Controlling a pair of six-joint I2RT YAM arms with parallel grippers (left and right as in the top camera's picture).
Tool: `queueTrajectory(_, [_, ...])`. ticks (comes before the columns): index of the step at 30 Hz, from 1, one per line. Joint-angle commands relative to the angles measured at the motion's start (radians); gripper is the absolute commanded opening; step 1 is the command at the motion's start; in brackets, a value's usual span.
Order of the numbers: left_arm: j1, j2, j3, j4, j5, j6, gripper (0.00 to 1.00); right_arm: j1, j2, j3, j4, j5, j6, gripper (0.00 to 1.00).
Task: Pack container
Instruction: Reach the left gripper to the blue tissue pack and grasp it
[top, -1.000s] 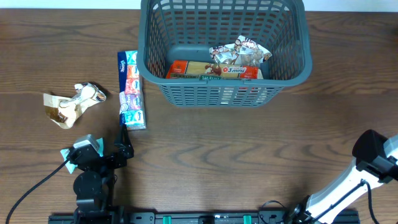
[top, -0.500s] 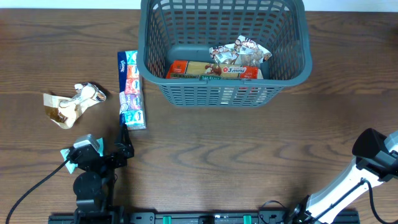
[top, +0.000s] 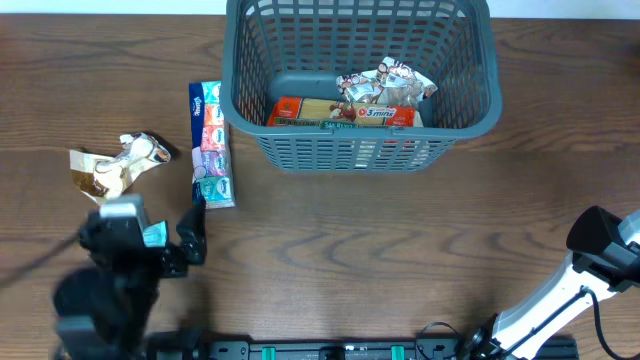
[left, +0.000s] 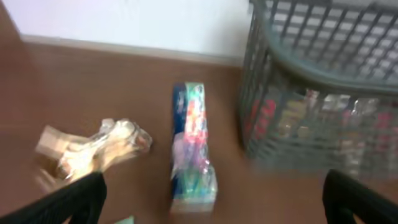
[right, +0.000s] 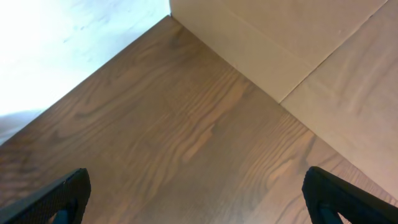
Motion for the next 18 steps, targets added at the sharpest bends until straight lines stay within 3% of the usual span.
queueTrajectory(1, [0.004, 0.296, 0.256, -0.198, -0.020, 0.172, 0.98, -0.009, 0.000, 0.001, 0.000, 0.002, 0.011, 0.99])
queueTrajectory(4, [0.004, 0.509, 0.451, -0.392, -0.020, 0.171, 0.98, -0.009, 0.000, 0.001, 0.000, 0.002, 0.011, 0.99])
queueTrajectory(6, [0.004, 0.610, 0.515, -0.438, -0.011, 0.162, 0.98, -0.010, 0.000, 0.001, 0.000, 0.002, 0.011, 0.99])
queueTrajectory(18, [0.004, 0.924, 0.541, -0.353, 0.029, 0.144, 0.98, -0.010, 0.000, 0.001, 0.000, 0.002, 0.011, 0.99])
